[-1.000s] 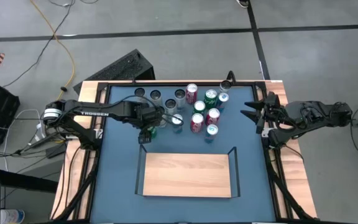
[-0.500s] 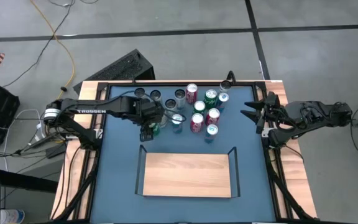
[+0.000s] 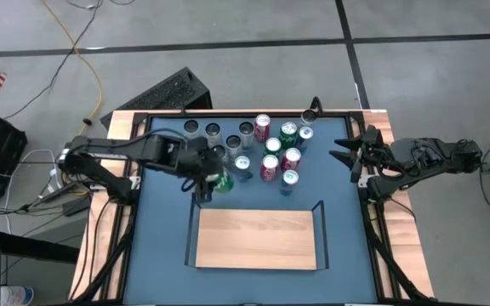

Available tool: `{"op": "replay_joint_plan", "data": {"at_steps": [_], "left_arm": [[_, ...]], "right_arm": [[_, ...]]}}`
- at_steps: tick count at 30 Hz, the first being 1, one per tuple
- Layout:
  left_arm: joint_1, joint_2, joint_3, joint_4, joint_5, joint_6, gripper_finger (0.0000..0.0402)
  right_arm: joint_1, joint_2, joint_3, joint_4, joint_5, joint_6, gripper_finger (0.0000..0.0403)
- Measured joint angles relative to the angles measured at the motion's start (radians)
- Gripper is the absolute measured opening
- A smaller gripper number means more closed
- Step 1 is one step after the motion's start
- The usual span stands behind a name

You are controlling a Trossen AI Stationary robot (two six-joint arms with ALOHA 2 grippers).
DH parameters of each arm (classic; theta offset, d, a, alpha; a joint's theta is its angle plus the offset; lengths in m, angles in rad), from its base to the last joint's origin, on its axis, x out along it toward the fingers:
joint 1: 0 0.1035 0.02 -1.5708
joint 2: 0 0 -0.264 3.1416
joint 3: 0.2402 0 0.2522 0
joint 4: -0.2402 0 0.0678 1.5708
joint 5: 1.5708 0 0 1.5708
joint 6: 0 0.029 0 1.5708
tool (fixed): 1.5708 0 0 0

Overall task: Place canned beverage on shelf
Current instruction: Put the bottom left green soda can on the shelf

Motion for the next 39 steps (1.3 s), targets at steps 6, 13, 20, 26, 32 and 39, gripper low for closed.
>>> {"op": "replay_joint_plan", "data": {"at_steps": [6, 13, 20, 26, 32, 39], "left_arm": [[-0.106, 0.000, 0.022, -0.007, 0.002, -0.153, 0.0275], [-0.229, 0.040, 0.028, -0.004, -0.005, -0.299, 0.0275], [-0.293, 0.145, 0.028, 0.005, 0.024, -0.443, 0.0275], [-0.332, 0.252, 0.098, -0.039, 0.070, -0.494, 0.0275], [-0.362, 0.399, 0.291, -0.228, 0.059, -0.490, 0.0275], [-0.387, 0.508, 0.407, -0.312, 0.032, -0.617, 0.0276]], "right_arm": [[0.000, 0.000, 0.000, 0.000, 0.000, 0.000, 0.0207], [0.000, 0.000, 0.000, -0.023, -0.002, 0.001, 0.0207], [0.001, 0.000, -0.001, -0.051, -0.005, 0.002, 0.0207], [0.001, 0.000, -0.001, -0.077, -0.005, 0.001, 0.0207], [0.001, 0.000, -0.001, -0.077, -0.005, 0.001, 0.0207], [0.001, 0.000, -0.001, -0.077, -0.005, 0.001, 0.0207]]}}
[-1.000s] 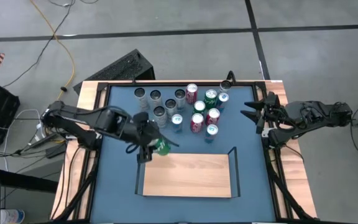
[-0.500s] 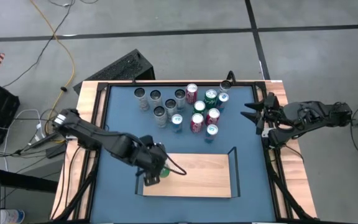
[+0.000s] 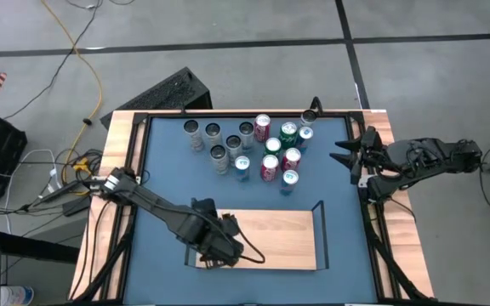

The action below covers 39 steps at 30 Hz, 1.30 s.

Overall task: Place canned beverage on shelf
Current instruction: Put the bottom left green soda can on the shelf

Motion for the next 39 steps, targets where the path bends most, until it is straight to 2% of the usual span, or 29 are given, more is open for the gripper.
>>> {"op": "replay_joint_plan", "data": {"at_steps": [5, 10, 21, 24, 28, 39], "left_arm": [[-0.049, 0.001, -0.008, 0.023, 0.009, -0.106, 0.0276], [-0.111, 0.000, -0.008, 0.011, -0.009, -0.144, 0.0276], [-0.131, 0.000, -0.009, 0.000, -0.049, -0.077, 0.0276], [-0.132, 0.000, -0.025, -0.002, -0.044, -0.044, 0.0276], [-0.130, 0.000, -0.061, 0.010, 0.014, -0.016, 0.0276], [-0.118, -0.001, -0.073, 0.035, 0.002, 0.018, 0.0276]], "right_arm": [[0.000, 0.000, 0.000, -0.008, 0.000, -0.001, 0.0207], [0.000, 0.000, 0.000, -0.023, 0.000, -0.001, 0.0207], [0.000, 0.000, 0.000, -0.019, 0.000, 0.006, 0.0207], [0.000, 0.000, 0.000, -0.020, 0.001, 0.023, 0.0207], [0.000, 0.000, 0.000, -0.020, 0.001, 0.024, 0.0207], [0.000, 0.000, 0.000, -0.021, 0.004, 0.025, 0.0207]]}}
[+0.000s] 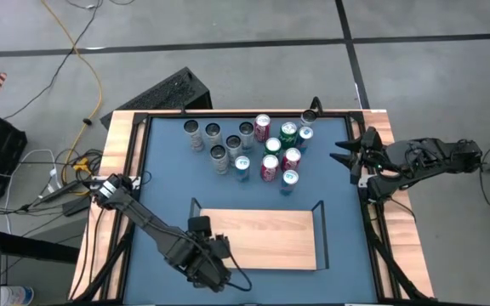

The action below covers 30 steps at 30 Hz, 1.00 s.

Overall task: Place canned beverage on shelf
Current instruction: Put the bottom left green soda can on the shelf

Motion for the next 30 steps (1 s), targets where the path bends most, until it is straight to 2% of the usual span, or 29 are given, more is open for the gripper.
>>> {"op": "replay_joint_plan", "data": {"at_steps": [30], "left_arm": [[-0.001, -0.002, -0.027, 0.031, 0.005, 0.005, 0.0276]], "right_arm": [[0.000, 0.000, 0.000, -0.008, -0.001, 0.000, 0.0207]]}}
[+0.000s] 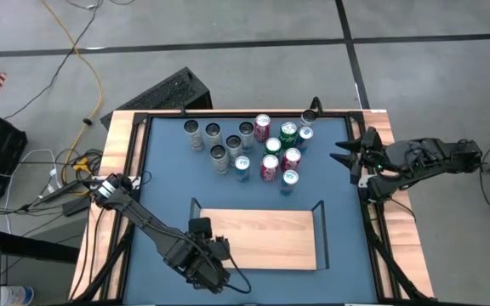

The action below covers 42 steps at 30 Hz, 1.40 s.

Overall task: Place canned beverage on shelf
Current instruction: Put the bottom left green soda can on the shelf, then put the bottom green soda can on the shelf aligned with the other green soda can

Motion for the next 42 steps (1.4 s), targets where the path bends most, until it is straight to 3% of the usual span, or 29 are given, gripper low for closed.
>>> {"op": "replay_joint_plan", "data": {"at_steps": [21, 34, 42], "left_arm": [[0.004, 0.001, 0.014, -0.036, 0.042, 0.007, 0.0277], [0.022, 0.005, 0.014, -0.028, 0.079, 0.027, 0.0338], [0.027, 0.005, 0.014, -0.028, 0.076, 0.030, 0.0345]], "right_arm": [[0.000, 0.000, 0.000, -0.022, 0.001, 0.000, 0.0207], [0.000, 0.000, 0.000, -0.022, 0.001, -0.025, 0.0209], [0.000, 0.000, 0.000, -0.022, 0.001, -0.039, 0.0240]]}}
